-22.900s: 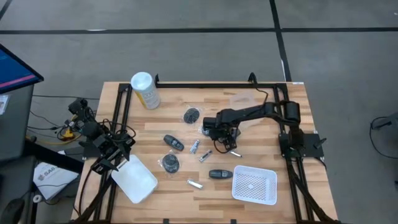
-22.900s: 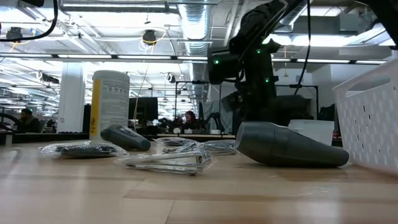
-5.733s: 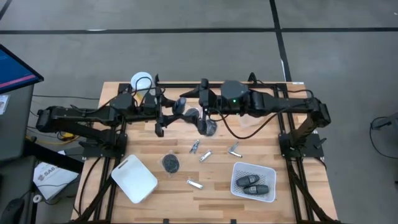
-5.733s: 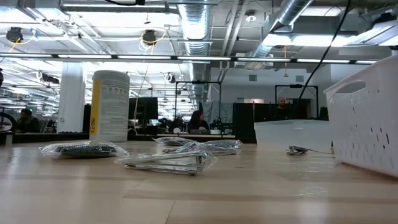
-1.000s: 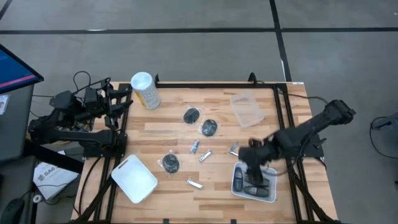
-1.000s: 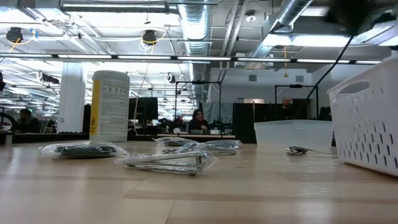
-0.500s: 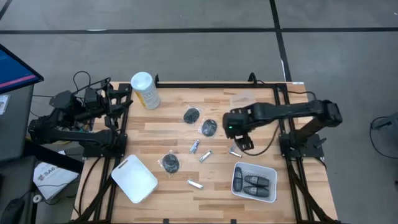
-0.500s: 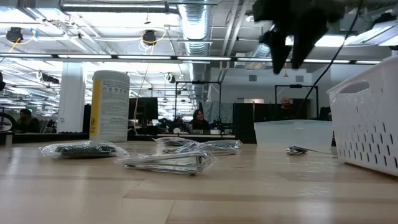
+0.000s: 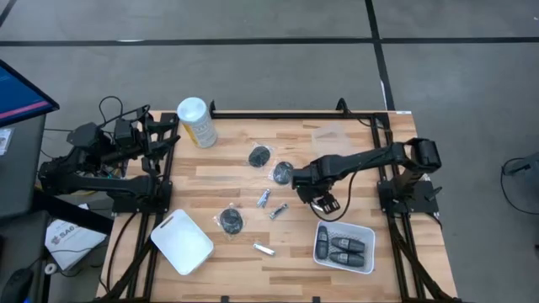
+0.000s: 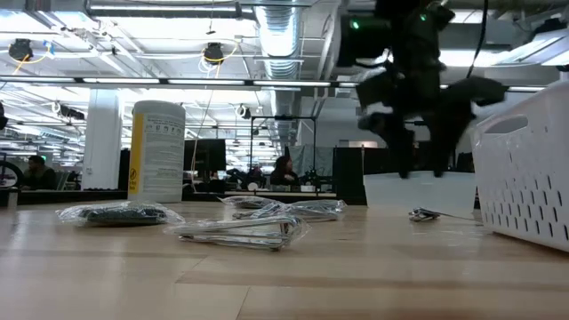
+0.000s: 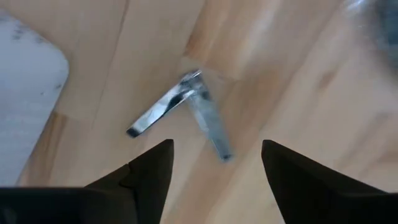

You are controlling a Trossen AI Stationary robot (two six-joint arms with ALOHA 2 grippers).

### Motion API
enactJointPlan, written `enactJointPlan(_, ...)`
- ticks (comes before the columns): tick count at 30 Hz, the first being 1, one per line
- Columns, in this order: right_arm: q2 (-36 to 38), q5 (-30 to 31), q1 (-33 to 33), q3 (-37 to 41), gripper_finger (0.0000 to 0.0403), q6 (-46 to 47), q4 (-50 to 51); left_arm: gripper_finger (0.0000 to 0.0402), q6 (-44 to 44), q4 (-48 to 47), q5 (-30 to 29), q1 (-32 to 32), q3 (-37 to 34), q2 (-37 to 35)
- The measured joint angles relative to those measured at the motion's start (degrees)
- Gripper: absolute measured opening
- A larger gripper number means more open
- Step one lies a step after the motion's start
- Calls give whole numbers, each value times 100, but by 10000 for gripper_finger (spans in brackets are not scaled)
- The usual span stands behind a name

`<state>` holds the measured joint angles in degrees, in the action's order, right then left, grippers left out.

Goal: Pick & Place Travel size toiletries
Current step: Put the silver nail cutter into the transparent bin

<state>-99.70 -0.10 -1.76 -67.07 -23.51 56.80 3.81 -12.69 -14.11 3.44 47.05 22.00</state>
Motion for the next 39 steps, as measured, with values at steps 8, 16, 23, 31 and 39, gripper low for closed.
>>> enactJointPlan(8, 43, -11, -46, 720, 204, 43, -835, 177, 0, -11, -70, 0, 0, 0)
enactJointPlan(16, -4, -13, -46, 1158, 189, -90, -1512, 177, -2, -22, -241, 0, 0, 0)
enactJointPlan(23, 44, -72, -38, 1483, 151, -111, -1923, 177, 0, -22, -302, 0, 0, 0)
enactJointPlan(31, 31, -91, 50, 1491, 30, -191, -1940, 177, 0, -20, -352, 0, 0, 0)
enactJointPlan(39, 54, -32, 55, 1495, 29, -149, -2016, 177, 0, -20, -404, 2, 0, 0)
